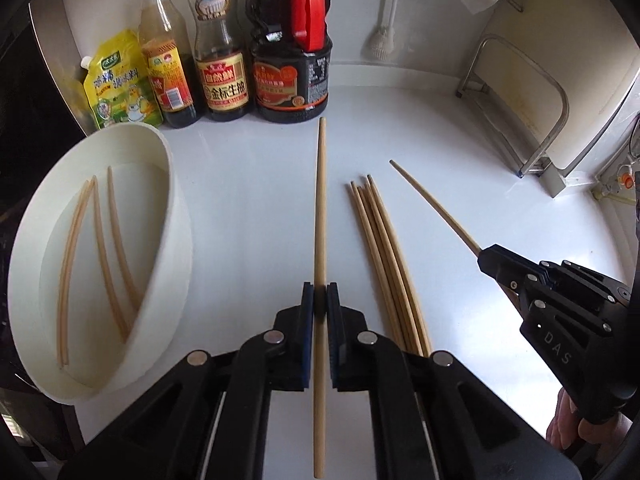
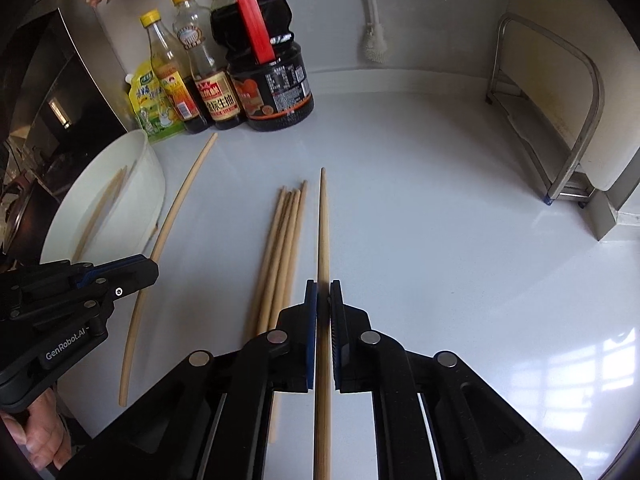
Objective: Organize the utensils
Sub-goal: 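Carry both chopsticks over the white basin and open both grippers to drop them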
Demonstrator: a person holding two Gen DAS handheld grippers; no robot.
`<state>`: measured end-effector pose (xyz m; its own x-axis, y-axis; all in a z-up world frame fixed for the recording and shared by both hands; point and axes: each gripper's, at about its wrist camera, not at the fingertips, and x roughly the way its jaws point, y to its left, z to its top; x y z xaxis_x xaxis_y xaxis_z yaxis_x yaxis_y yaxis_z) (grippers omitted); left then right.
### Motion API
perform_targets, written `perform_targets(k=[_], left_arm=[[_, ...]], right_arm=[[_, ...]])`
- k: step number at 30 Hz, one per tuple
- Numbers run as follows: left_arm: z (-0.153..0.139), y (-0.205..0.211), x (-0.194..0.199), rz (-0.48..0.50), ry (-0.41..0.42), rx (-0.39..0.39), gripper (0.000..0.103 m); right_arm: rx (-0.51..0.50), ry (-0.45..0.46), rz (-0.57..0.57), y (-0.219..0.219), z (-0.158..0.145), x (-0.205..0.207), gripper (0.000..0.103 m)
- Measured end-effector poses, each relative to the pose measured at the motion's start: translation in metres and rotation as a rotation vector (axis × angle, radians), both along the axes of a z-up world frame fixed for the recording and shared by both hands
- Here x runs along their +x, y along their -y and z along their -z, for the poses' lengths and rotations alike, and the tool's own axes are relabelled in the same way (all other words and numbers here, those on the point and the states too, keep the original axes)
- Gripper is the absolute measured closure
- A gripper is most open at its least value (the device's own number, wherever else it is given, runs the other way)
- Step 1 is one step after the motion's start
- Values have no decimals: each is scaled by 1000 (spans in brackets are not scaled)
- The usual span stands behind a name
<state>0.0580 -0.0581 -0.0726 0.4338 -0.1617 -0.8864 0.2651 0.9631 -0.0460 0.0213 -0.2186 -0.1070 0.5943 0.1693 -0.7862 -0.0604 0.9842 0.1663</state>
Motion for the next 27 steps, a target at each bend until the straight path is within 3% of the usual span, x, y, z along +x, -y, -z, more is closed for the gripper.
perform_targets(k=[6,12,20,27], left_arm=[[-39,-43,8,-27,60,-15,96],[-58,-99,18,-74,92,-20,96],[-45,-177,40,-152,60,17,96],[-14,-227,62,-187,-6,43,96]], right_arm=[[42,73,-15,-29,-42,2,97],[35,113,-89,-86,-65,18,97],[32,107,-232,-184,-68,58,97],[21,44,-297,-250,-44,89,97]])
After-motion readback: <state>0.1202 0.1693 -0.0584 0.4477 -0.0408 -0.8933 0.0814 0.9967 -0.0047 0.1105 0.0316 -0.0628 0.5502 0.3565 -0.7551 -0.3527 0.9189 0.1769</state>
